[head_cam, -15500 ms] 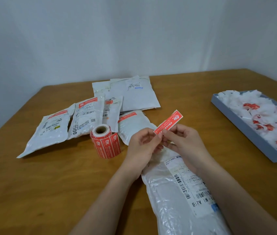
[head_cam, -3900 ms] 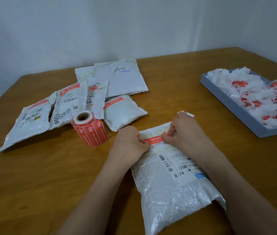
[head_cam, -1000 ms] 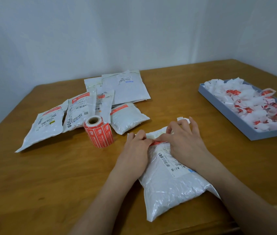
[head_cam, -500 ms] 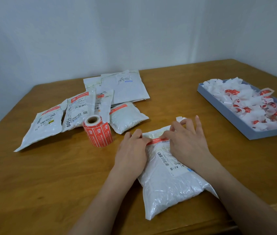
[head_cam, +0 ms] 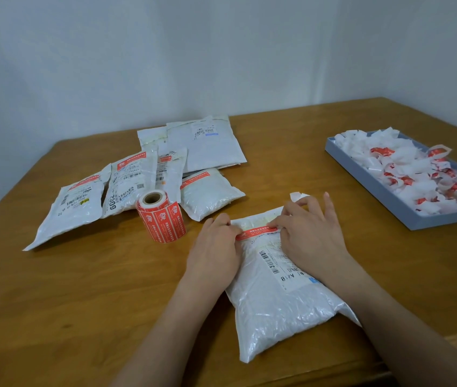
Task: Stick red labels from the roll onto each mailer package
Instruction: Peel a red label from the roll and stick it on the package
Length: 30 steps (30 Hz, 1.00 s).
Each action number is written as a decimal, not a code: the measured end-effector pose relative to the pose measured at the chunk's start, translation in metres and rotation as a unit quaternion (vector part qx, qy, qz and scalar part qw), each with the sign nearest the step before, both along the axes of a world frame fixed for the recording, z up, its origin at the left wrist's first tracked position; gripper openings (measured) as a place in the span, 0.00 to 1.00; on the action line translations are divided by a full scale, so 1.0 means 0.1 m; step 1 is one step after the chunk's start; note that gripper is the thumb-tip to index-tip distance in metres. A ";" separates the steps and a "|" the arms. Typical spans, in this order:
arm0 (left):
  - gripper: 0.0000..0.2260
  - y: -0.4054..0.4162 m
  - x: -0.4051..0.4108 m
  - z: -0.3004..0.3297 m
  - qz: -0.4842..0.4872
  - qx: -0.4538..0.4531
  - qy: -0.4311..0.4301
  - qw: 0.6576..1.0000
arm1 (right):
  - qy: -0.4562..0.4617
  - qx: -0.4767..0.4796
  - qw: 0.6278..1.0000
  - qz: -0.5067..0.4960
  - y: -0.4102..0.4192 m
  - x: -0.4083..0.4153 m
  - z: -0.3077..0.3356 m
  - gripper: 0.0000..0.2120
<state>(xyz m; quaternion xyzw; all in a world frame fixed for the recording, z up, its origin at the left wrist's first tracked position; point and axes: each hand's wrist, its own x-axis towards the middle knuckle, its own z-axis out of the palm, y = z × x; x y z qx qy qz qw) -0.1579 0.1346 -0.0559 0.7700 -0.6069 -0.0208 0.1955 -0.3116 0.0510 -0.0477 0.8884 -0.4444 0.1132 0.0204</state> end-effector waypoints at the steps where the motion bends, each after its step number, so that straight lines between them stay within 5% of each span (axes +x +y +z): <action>1: 0.15 0.00 0.00 0.00 0.001 -0.002 -0.001 1.000 | 0.002 0.001 1.000 0.000 0.00 0.00 0.00 0.17; 10: 0.10 0.02 0.05 0.00 0.033 -0.016 0.022 0.999 | -0.035 0.031 0.999 0.014 -0.02 -0.05 -0.01 0.17; 16: 0.12 0.11 0.19 0.04 0.008 -0.035 0.121 0.992 | -0.069 0.063 0.995 0.033 -0.04 -0.09 -0.03 0.18; 30: 0.13 0.13 0.13 0.09 -0.026 0.011 0.035 0.999 | -0.030 0.066 0.997 0.037 -0.06 -0.04 -0.02 0.17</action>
